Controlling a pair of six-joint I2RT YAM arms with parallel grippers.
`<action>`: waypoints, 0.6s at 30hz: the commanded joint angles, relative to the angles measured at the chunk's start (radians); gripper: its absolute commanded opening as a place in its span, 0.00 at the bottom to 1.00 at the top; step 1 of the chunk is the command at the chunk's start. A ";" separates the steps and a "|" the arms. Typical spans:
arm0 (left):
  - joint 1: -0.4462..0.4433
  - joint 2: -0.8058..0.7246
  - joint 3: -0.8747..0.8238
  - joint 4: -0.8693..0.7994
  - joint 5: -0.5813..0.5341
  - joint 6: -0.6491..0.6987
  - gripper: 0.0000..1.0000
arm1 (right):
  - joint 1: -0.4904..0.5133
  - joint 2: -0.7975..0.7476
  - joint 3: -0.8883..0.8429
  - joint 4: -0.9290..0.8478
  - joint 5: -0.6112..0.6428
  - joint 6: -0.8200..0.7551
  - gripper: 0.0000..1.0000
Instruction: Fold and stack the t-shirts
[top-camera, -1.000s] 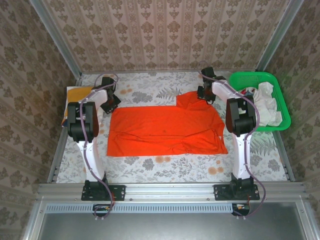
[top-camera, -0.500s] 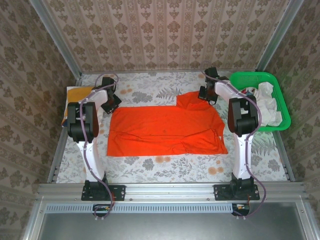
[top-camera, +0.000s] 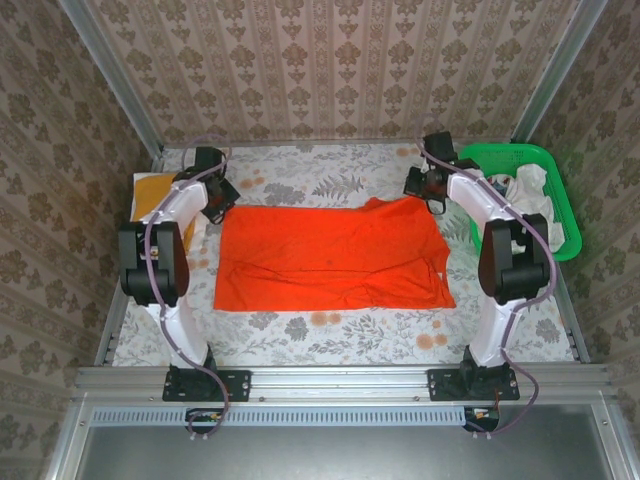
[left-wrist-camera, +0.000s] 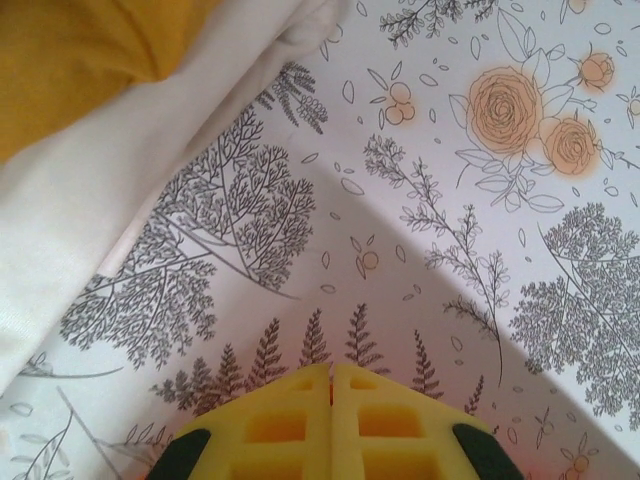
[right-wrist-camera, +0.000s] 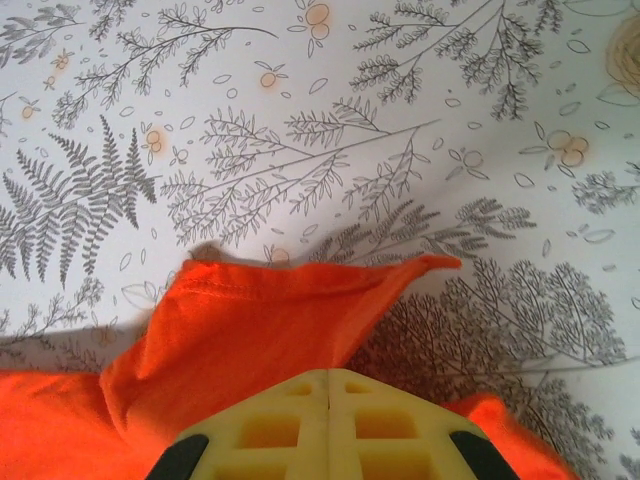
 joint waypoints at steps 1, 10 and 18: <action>0.004 -0.054 -0.043 -0.013 -0.023 0.029 0.00 | -0.003 -0.095 -0.064 0.022 -0.025 -0.005 0.00; 0.004 -0.168 -0.157 -0.016 -0.035 0.056 0.00 | 0.001 -0.287 -0.212 -0.029 -0.047 -0.029 0.00; 0.004 -0.248 -0.219 -0.036 -0.019 0.075 0.00 | 0.009 -0.466 -0.337 -0.123 -0.029 -0.034 0.00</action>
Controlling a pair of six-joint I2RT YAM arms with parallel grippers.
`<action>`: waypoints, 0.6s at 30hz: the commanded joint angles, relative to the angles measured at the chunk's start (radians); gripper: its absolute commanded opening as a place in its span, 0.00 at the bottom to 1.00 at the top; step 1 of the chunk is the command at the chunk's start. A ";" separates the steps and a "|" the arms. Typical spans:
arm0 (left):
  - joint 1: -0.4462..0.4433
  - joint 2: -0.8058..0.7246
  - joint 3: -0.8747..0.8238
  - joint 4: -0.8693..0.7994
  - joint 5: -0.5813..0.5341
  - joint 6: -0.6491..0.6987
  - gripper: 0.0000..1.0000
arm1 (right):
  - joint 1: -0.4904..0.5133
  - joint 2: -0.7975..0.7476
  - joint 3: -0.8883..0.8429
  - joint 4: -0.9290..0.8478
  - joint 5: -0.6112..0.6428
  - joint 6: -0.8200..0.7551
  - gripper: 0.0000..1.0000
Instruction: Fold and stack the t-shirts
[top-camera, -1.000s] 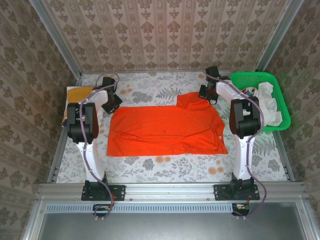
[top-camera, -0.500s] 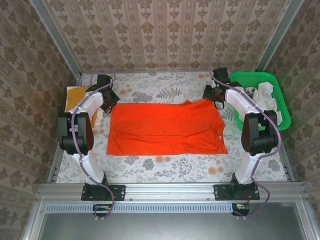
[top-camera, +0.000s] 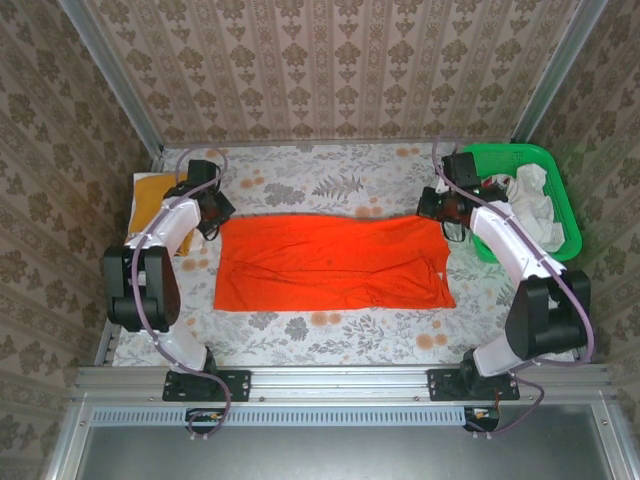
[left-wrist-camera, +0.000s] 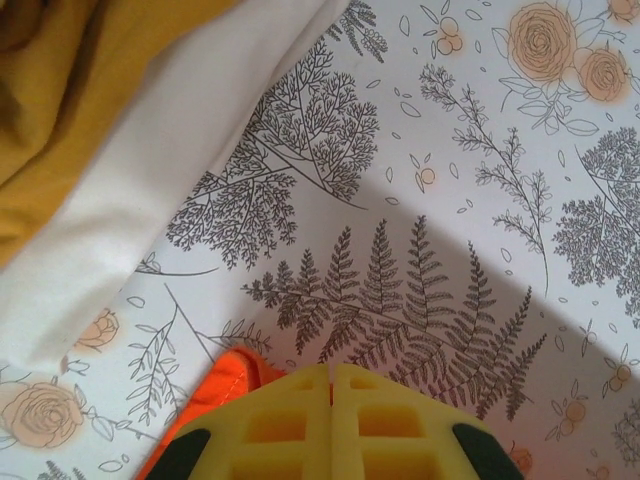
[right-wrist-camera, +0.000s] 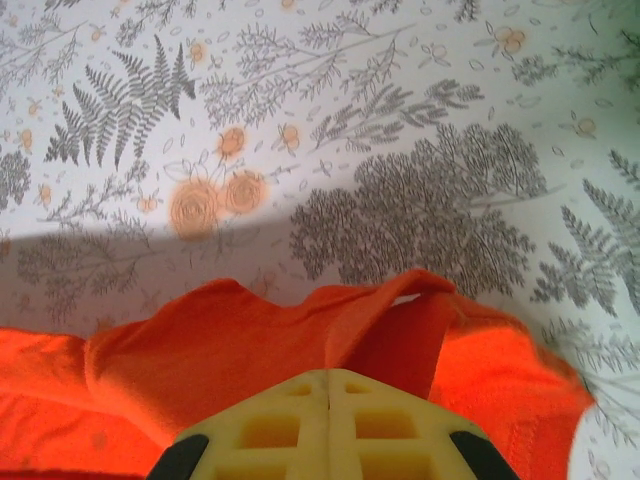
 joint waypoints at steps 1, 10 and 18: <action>0.003 -0.056 -0.034 -0.031 -0.007 0.034 0.00 | 0.006 -0.077 -0.047 -0.071 0.001 -0.010 0.00; 0.004 -0.138 -0.106 -0.075 -0.030 0.042 0.00 | 0.012 -0.249 -0.150 -0.147 -0.003 0.018 0.00; 0.004 -0.231 -0.185 -0.112 -0.034 0.037 0.00 | 0.013 -0.343 -0.238 -0.214 -0.001 0.040 0.00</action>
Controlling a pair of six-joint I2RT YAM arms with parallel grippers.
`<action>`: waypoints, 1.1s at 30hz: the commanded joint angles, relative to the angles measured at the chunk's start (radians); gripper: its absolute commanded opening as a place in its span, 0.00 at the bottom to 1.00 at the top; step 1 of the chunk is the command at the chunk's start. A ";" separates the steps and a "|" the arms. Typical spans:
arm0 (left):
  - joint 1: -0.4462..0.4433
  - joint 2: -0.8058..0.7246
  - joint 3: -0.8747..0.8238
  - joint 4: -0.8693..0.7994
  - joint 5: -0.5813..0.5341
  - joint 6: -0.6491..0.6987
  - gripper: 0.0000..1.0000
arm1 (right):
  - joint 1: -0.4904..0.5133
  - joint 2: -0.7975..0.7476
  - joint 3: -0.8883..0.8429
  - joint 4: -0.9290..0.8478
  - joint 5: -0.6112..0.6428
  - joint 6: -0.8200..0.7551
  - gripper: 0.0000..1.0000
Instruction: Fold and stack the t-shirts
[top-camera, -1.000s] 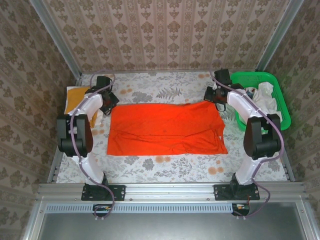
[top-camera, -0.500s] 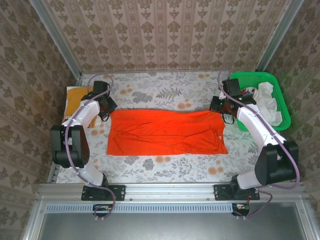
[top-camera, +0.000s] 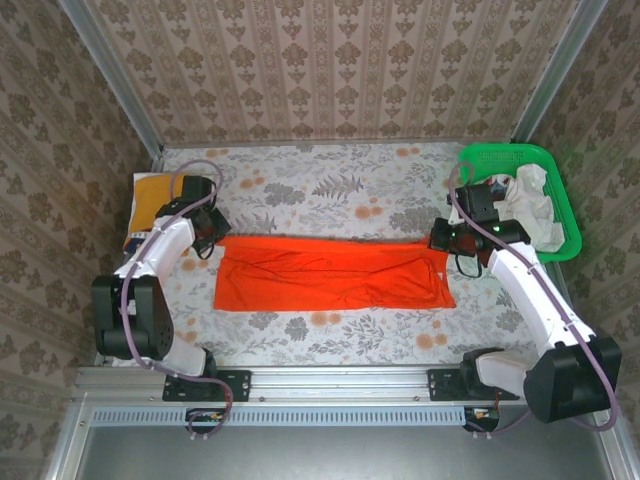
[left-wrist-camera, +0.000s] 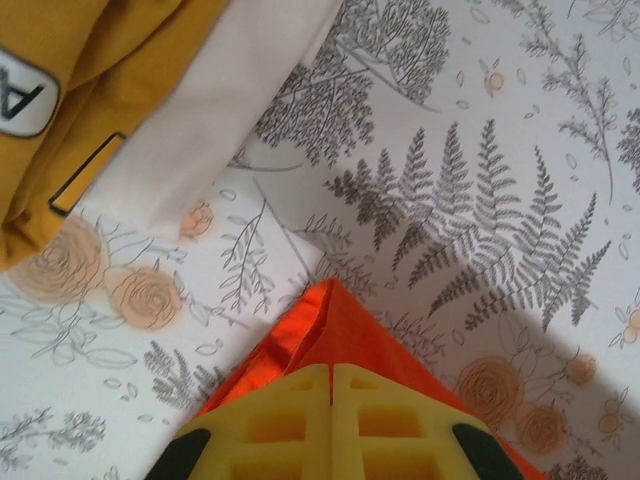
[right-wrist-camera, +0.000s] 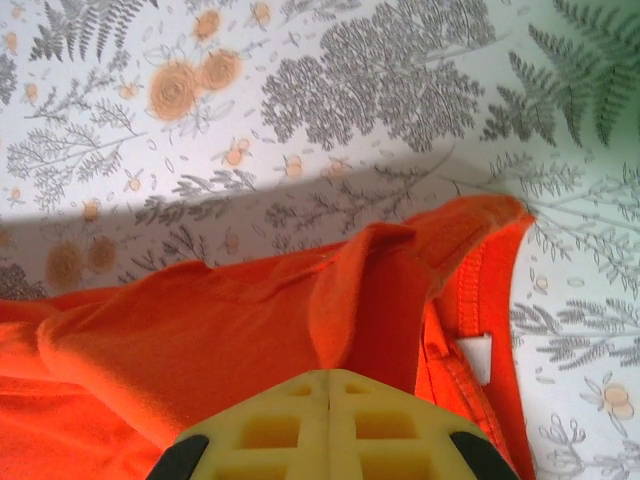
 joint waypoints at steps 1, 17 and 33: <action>0.003 -0.054 -0.031 -0.050 -0.021 0.012 0.00 | 0.004 -0.046 -0.042 -0.065 0.002 0.026 0.00; 0.000 -0.222 -0.194 -0.158 -0.002 -0.021 0.00 | 0.004 -0.087 -0.109 -0.115 0.037 0.032 0.00; -0.008 -0.241 -0.320 -0.159 0.014 -0.029 0.00 | 0.003 -0.078 -0.219 -0.103 0.046 0.051 0.00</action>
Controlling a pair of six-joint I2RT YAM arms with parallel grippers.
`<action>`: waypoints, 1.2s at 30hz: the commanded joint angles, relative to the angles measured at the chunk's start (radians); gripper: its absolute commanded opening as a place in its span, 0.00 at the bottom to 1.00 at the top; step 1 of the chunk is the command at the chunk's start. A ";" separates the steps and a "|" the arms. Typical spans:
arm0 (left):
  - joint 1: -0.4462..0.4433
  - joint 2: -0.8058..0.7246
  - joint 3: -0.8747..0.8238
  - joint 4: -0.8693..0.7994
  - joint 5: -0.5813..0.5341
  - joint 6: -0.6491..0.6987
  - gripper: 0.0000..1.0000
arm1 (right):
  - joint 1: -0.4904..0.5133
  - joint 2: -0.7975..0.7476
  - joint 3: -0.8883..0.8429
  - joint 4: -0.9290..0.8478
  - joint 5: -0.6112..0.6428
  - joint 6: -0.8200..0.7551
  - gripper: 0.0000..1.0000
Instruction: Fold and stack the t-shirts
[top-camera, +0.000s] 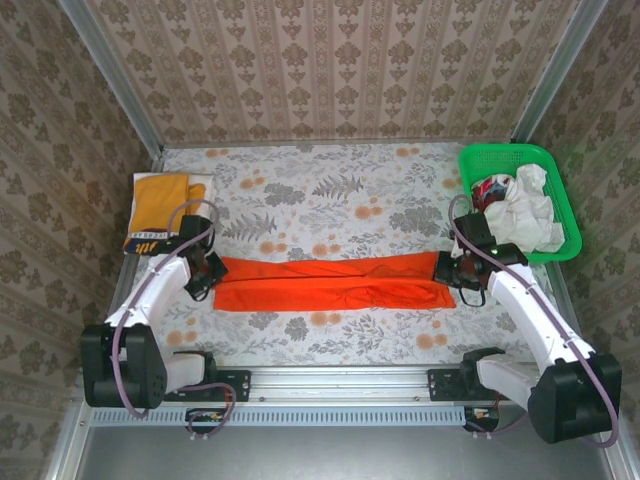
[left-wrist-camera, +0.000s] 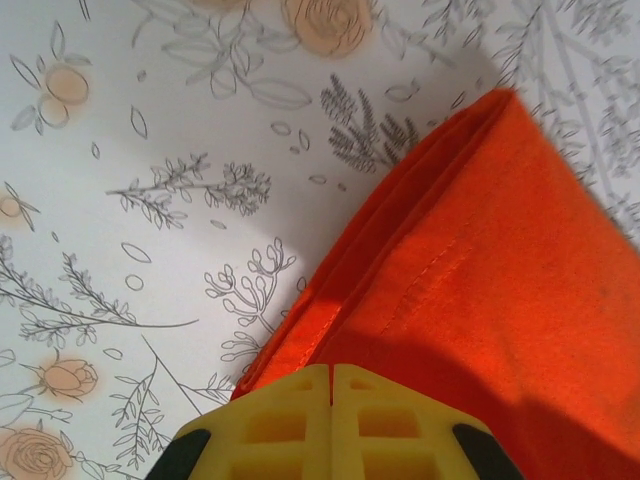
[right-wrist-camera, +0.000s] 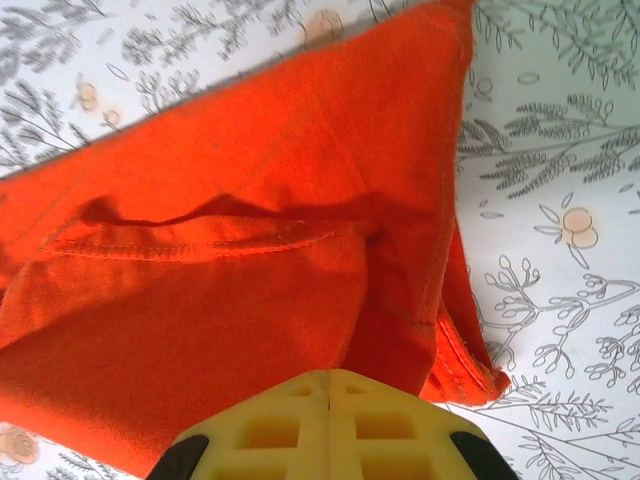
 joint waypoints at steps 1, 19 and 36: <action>-0.005 0.012 -0.044 0.014 -0.001 -0.022 0.00 | 0.003 0.016 -0.026 -0.008 0.030 0.019 0.00; -0.007 0.133 -0.089 0.078 -0.023 -0.023 0.21 | 0.003 0.112 -0.047 0.072 0.037 0.017 0.37; -0.225 0.130 0.095 0.124 0.017 0.020 0.98 | 0.316 0.496 0.233 0.164 0.091 0.113 0.54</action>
